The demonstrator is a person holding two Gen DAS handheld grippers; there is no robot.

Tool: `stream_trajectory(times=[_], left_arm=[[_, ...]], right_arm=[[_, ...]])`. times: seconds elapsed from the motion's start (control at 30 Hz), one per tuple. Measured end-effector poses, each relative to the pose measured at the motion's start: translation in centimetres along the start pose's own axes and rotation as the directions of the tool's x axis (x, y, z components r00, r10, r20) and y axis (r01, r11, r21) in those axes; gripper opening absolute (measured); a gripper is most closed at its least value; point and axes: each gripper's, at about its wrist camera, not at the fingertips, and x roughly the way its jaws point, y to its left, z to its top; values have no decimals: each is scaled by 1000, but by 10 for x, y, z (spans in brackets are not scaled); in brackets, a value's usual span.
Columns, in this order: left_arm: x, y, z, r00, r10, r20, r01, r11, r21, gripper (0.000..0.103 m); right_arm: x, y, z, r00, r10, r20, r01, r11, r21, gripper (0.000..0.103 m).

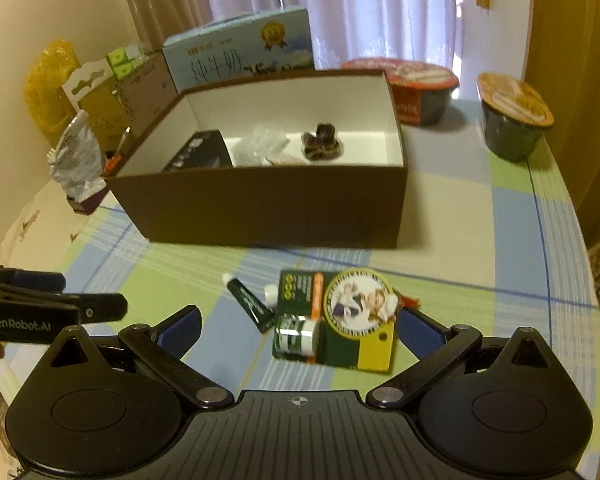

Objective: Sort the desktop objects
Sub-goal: 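Withdraw both tools from the cardboard box toward the Mentholatum items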

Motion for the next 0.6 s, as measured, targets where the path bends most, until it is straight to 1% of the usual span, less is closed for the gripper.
stream_trajectory(times=[0.2, 0.5, 0.57, 0.6], left_arm=[[13, 0, -3, 1000, 9, -24, -8, 1000, 3, 90], [45, -2, -10, 997, 12, -75, -11, 1000, 15, 90], [51, -2, -10, 996, 9, -84, -7, 1000, 18, 90], [54, -2, -10, 996, 8, -87, -7, 1000, 19, 90]], right_arm=[[14, -4, -15, 999, -15, -38, 16, 1000, 8, 101], [38, -7, -29, 998, -42, -48, 43, 999, 22, 101], [43, -7, -31, 998, -45, -53, 46, 999, 19, 98], [45, -7, -31, 998, -42, -56, 43, 999, 15, 89]])
